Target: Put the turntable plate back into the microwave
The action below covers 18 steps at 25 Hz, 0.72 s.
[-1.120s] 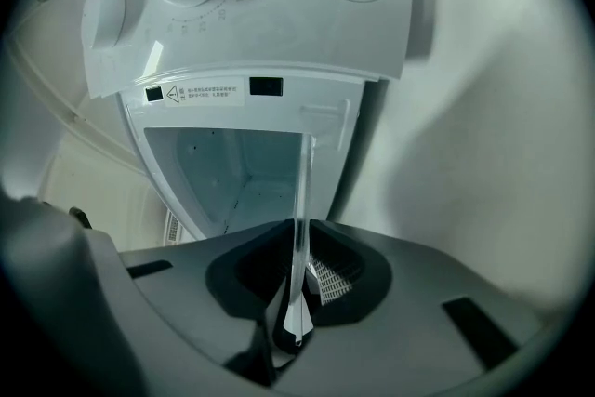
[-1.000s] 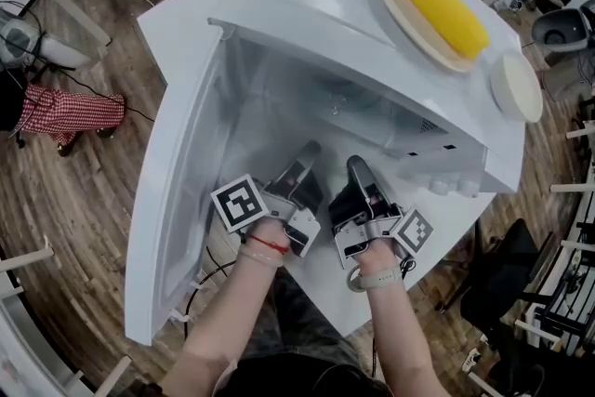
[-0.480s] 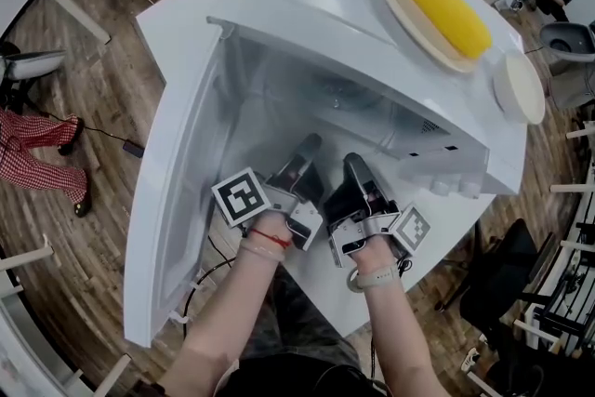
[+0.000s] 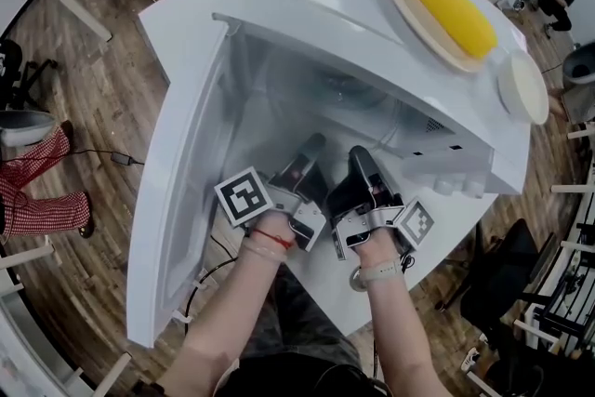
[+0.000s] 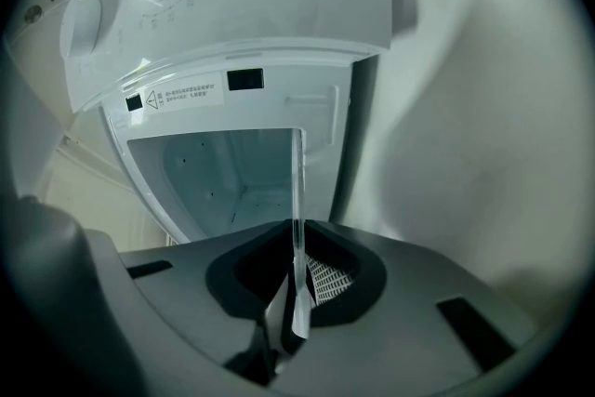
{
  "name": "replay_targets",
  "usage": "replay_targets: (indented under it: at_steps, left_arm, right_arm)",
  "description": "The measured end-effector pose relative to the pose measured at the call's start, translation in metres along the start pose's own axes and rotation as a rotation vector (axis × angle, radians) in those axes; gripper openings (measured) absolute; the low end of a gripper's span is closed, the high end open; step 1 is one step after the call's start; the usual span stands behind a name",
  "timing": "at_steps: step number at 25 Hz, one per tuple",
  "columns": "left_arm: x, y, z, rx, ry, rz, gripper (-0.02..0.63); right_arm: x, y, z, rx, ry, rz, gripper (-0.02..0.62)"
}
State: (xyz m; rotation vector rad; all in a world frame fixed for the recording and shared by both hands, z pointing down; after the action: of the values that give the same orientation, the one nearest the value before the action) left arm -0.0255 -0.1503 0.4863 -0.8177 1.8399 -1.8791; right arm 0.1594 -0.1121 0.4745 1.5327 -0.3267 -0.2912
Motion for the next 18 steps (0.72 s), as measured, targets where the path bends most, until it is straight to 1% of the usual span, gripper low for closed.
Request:
replay_targets:
  at_steps: [18]
  left_arm:
    - [-0.007,0.003,0.001,0.000,-0.074,0.003,0.040]
  right_arm:
    - [0.015,-0.003,0.008,0.006,0.052,0.012,0.049]
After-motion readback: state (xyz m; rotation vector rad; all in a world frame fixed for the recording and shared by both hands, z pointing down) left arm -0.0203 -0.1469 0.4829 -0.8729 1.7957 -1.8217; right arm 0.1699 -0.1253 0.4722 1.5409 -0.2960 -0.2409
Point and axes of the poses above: the fingertips, and each gripper's own axes: z forward along the fingers, y to its right, x out of its top, the point moved 10 cm from there along -z, backward along the fingers, and after that the axes turned 5 degrees about x, right-handed, at the moved point
